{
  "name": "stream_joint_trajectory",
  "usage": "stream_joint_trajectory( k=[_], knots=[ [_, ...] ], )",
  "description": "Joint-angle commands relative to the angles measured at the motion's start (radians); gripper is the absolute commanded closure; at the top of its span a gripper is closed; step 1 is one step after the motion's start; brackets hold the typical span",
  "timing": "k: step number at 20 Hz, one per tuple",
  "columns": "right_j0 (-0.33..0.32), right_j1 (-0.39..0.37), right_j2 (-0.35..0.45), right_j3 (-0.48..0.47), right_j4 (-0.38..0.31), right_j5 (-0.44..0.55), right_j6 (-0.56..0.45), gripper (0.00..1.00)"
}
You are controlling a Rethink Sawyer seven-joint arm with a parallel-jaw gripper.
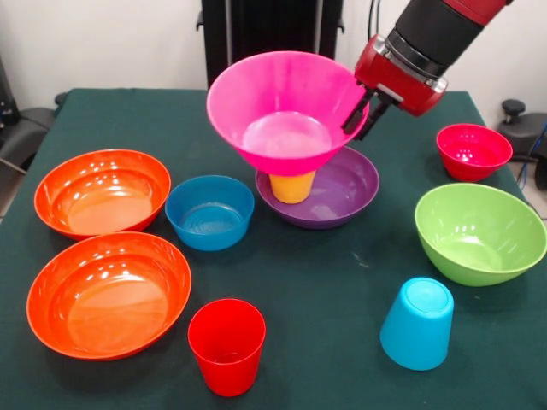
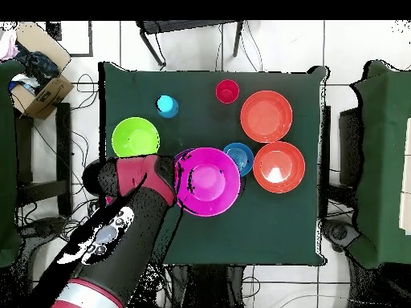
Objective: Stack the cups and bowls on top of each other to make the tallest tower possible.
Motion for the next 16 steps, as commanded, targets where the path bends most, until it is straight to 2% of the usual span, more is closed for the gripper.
stream_joint_trajectory(
  k=[1,11,16],
  knots=[
    [-0.025,-0.028,0.155,0.046,-0.014,-0.056,0.058,1.0],
    [-0.029,-0.098,0.161,0.071,-0.008,-0.008,0.056,1.0],
    [-0.037,-0.13,0.166,0.1,-0.007,-0.025,0.063,1.0]
  ],
)
